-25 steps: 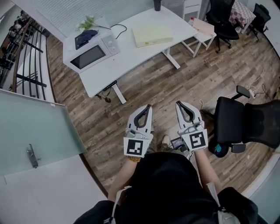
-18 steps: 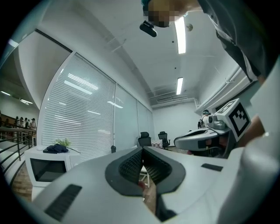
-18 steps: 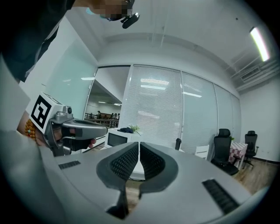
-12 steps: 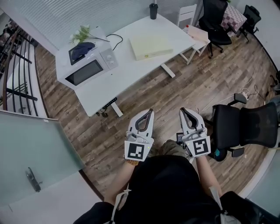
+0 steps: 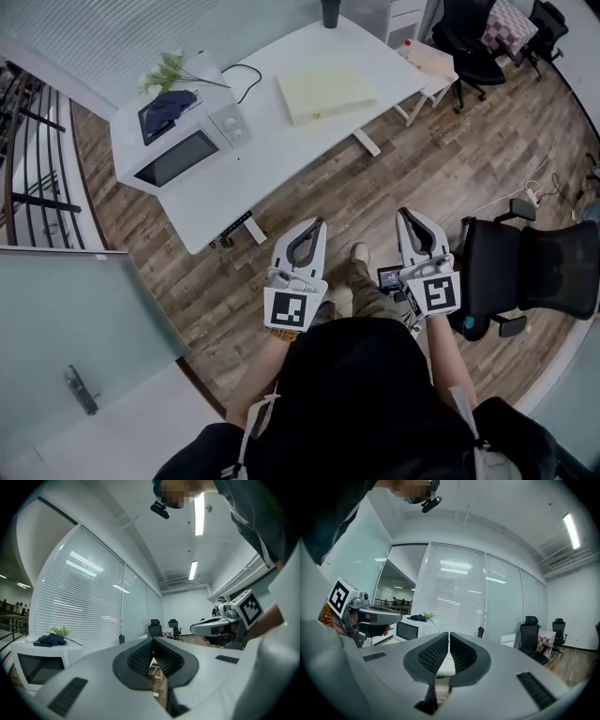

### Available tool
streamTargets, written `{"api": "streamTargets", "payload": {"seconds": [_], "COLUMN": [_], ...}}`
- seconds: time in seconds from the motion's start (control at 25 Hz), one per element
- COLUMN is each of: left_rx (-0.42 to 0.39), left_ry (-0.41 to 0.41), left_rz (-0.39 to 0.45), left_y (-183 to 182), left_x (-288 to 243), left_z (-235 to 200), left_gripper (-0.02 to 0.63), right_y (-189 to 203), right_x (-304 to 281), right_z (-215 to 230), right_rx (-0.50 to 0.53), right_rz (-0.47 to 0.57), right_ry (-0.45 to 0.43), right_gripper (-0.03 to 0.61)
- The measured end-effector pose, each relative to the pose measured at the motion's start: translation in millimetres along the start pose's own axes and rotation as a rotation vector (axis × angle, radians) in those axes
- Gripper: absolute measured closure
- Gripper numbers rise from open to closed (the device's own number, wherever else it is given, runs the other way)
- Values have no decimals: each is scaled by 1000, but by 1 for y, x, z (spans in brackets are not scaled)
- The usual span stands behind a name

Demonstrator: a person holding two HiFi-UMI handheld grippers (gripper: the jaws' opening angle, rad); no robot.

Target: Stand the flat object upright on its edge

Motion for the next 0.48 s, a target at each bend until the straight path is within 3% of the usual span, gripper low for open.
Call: {"api": "streamTargets", "payload": {"seconds": [0.48], "left_rx": [14], "left_ry": [-117], "left_rz": [-71], "left_y": [4], "left_x": [-125], "left_z": [-13], "left_gripper": [607], "right_y": [28], "right_x": [-94], "right_z": [108], "right_rx": [-43], "right_rz": [17], "right_ry": [-113], "right_gripper": [570]}}
Point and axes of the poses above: the fingertips, and each gripper's own axes: x backward along the fingers, z to its right, y out of its underside, the point moved 4 cm from there along x, backward along the fingers, and after that the axes turned 3 degrees about x, right-handed, at the moved point
